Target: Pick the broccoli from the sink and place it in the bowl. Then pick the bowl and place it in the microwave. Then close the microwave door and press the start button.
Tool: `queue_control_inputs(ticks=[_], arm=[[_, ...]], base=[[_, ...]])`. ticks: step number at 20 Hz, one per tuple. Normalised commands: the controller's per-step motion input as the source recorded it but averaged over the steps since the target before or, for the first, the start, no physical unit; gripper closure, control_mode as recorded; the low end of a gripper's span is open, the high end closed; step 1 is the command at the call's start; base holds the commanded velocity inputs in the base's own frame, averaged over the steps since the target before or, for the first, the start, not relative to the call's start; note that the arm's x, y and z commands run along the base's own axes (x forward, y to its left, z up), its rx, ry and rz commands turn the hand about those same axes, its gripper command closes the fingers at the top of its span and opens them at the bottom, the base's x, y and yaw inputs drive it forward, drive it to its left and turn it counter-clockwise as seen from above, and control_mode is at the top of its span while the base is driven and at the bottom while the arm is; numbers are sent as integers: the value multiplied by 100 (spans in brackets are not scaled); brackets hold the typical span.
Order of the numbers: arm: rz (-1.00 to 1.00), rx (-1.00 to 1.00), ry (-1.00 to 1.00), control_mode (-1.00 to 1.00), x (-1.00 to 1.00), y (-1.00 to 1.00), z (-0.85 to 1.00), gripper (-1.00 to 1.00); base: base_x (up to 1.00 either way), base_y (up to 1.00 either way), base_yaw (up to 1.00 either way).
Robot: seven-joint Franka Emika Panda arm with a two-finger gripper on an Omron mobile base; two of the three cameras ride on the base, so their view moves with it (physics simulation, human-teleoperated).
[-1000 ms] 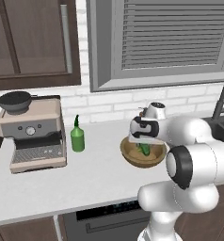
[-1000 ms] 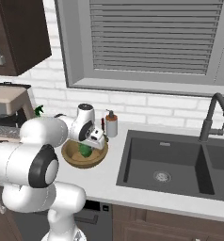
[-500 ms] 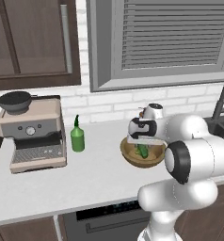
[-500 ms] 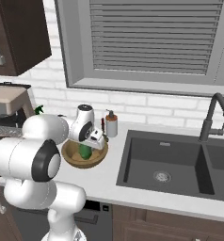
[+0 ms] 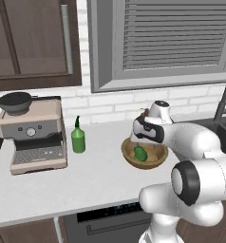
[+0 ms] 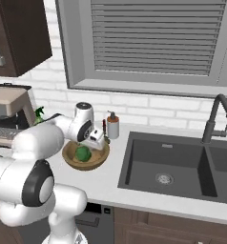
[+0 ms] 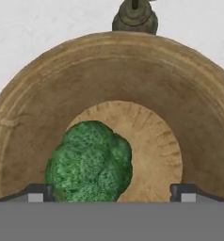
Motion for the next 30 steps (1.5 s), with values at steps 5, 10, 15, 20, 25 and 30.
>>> queue_control_inputs(ticks=[5,10,15,20,25,30], arm=[[-13,4,0,-100,-64,-23,56,-100],[-9,4,0,-100,-58,-58,0,-100],[-7,4,0,-100,-13,-58,0,-100],[0,9,0,-100,5,-19,0,-100],[0,10,4,-100,22,0,-1,-100],[0,4,6,-100,20,0,-16,-100]], base=[[0,0,0],[0,0,0],[0,0,0],[0,0,0],[0,0,0],[0,0,0]])
